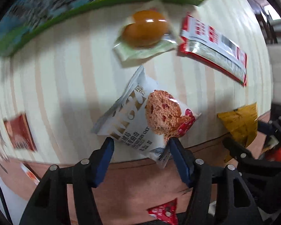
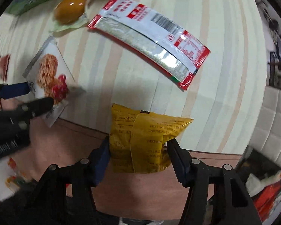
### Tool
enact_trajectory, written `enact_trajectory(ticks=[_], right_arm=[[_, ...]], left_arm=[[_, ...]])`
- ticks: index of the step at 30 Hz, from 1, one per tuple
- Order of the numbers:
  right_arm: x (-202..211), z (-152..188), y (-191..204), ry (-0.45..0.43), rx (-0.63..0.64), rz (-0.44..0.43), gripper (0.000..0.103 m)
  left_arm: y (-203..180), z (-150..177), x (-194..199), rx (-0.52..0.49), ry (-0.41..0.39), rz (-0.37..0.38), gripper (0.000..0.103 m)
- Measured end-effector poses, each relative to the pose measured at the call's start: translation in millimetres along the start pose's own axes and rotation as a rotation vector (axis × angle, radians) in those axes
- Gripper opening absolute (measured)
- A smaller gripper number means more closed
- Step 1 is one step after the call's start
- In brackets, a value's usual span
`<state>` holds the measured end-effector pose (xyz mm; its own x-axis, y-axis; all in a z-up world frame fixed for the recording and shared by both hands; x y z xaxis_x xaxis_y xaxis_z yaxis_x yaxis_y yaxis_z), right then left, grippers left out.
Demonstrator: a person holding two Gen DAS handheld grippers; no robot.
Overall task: Organize snacks
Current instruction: 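Grasp the white cranberry oat cookie bag with the left tool while the right tool grasps the yellow bag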
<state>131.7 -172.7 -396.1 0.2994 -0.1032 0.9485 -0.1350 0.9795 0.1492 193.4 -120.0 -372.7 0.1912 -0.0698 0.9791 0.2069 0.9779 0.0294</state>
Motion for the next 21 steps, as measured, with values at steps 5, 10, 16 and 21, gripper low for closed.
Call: enact_trajectory(ticks=[5,10,16,21], right_arm=[[-9.3,-4.7,-6.9,0.039,-0.076,-0.053,0.066],[-9.3,-9.5,-16.5,0.019,-0.121,-0.082,0.061],[9.8,2.2,-5.9,-0.038,-0.091,-0.058,0.05],[26.9,5.5,8.5,-0.078,-0.116,-0.105,0.049]], left_arm=[[-27.6,-12.3,-5.2,-0.101,0.007,-0.029,0.069],[-54.9,-18.7,-3.9,-0.162,-0.043,-0.057,0.06],[-59.8,-1.7,13.9,-0.13,-0.098,-0.051,0.044],[-57.7,4.4,27.6,-0.105,-0.112,-0.03,0.036]])
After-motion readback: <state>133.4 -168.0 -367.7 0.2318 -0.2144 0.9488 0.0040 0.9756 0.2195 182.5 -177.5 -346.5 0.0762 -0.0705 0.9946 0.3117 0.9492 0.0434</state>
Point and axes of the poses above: each gripper's, at about its wrist camera, not at the fingertips, and x roughly against the way its jaws point, y to its left, z to its underside, the point moved 5 cm from there along -x, roughly the way its jaws point, and after that the axes turned 9 degrees about -z, right-handed, at the moved point
